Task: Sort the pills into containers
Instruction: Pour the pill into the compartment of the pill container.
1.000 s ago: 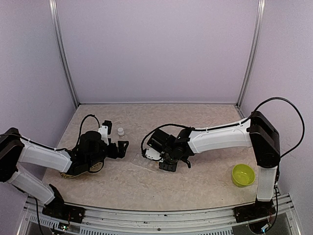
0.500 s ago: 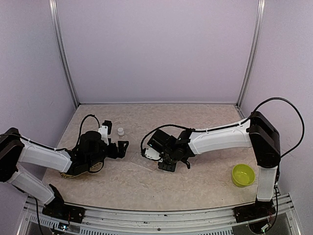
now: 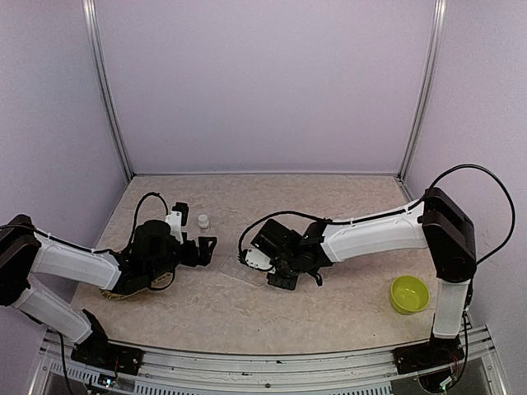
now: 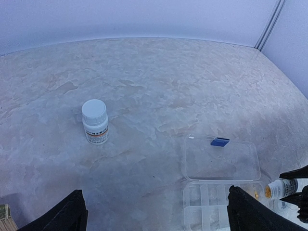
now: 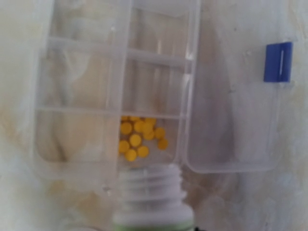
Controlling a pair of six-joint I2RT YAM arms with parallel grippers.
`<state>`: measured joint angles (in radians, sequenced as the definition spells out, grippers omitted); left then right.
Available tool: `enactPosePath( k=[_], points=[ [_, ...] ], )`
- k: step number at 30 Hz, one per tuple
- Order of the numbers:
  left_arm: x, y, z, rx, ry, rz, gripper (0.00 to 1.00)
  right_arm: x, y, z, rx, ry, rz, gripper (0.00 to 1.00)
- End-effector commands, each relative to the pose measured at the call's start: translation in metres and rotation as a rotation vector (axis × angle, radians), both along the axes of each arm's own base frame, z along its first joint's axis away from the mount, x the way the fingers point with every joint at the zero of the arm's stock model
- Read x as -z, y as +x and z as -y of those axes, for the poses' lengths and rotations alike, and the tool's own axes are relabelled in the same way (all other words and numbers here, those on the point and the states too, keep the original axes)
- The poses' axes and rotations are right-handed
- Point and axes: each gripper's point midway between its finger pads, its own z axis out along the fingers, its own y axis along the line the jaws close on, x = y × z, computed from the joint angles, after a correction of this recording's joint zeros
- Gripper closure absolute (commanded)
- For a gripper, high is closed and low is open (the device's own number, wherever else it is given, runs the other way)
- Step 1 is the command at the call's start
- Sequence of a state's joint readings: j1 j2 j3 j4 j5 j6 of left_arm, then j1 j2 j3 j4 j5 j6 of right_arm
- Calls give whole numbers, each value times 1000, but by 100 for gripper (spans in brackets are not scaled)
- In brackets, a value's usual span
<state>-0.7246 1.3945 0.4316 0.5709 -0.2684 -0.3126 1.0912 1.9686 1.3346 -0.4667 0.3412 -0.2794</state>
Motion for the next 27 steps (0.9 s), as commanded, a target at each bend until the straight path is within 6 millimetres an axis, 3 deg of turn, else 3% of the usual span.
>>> enactPosePath(
  k=[1,27],
  points=[
    [-10,6,2,-3,-20,24,1,-6,-7,-1,-8,28,3,93],
    [-12,5,1,-4,-23,29,1,-27,6,-5,33,178,97,94]
  ],
)
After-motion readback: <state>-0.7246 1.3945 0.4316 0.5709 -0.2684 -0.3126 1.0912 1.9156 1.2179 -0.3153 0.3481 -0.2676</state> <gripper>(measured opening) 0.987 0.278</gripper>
